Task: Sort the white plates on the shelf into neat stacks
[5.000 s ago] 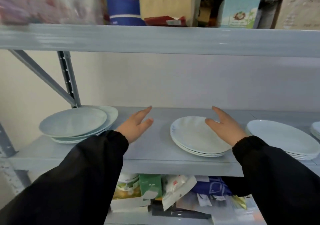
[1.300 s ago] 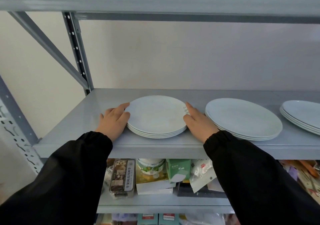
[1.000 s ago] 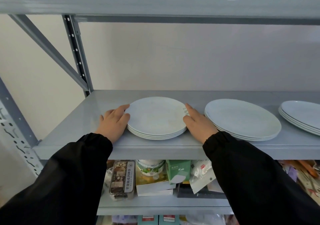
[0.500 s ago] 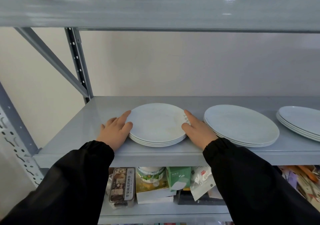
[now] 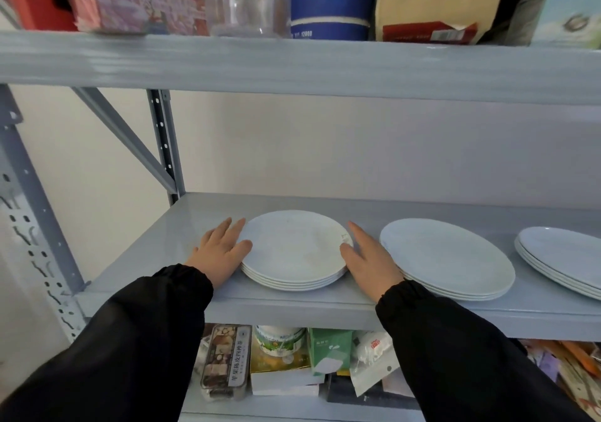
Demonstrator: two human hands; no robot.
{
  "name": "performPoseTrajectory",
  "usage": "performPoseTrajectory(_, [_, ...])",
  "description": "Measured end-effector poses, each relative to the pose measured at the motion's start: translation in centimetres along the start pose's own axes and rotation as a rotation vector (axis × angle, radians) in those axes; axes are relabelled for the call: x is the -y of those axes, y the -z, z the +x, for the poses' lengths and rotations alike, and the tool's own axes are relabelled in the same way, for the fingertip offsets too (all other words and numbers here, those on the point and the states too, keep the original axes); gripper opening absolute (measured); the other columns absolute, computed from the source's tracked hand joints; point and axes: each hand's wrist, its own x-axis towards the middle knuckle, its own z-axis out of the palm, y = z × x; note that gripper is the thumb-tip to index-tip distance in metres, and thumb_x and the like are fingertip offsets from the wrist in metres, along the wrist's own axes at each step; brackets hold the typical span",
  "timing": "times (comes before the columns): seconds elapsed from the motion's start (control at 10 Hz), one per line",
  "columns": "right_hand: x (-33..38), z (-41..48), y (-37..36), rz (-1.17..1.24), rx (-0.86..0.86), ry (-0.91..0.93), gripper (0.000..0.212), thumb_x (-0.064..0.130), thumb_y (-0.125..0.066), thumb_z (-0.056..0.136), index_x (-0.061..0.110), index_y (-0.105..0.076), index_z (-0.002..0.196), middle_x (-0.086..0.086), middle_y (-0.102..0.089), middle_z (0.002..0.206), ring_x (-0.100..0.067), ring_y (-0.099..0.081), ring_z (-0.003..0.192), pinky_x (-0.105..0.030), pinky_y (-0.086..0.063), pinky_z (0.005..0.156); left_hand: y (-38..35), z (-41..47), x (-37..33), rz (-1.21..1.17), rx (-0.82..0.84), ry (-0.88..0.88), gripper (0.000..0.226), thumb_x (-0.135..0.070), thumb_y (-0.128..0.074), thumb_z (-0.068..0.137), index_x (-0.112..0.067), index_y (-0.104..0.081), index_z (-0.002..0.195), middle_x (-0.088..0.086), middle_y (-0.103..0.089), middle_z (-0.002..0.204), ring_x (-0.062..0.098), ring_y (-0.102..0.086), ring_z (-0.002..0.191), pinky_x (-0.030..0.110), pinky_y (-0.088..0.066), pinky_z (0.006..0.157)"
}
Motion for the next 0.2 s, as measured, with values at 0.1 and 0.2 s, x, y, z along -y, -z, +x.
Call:
performPoseTrajectory(0.1, [-1.2, -2.5, 2.4, 0.267, -0.109, 0.018, 0.047, 0.018, -0.051, 0.099, 0.026, -0.043, 0.145, 0.01, -0.044, 0.148, -0.005, -0.041, 0.134, -0.022, -0.03, 0.11, -0.3, -0.8, -3.6, 0.148, -0.169, -0.031, 0.079, -0.072, -0.014, 0.079, -0.043, 0.003, 0.152, -0.01, 0.003, 0.163, 0.024, 0.004, 0.149, 0.052, 0.0, 0.119])
performPoseTrajectory(0.2, [-3.4, -6.0, 7.1, 0.437, -0.321, 0.096, 0.035, 0.004, -0.053, 0.095, 0.022, -0.063, 0.123, 0.002, -0.065, 0.127, -0.011, -0.059, 0.121, -0.042, -0.044, 0.107, -1.7, -1.6, -8.2, 0.342, -0.285, -0.16, 0.077, -0.072, -0.008, 0.082, -0.044, 0.015, 0.149, -0.009, 0.011, 0.162, 0.027, 0.012, 0.149, 0.055, 0.004, 0.118])
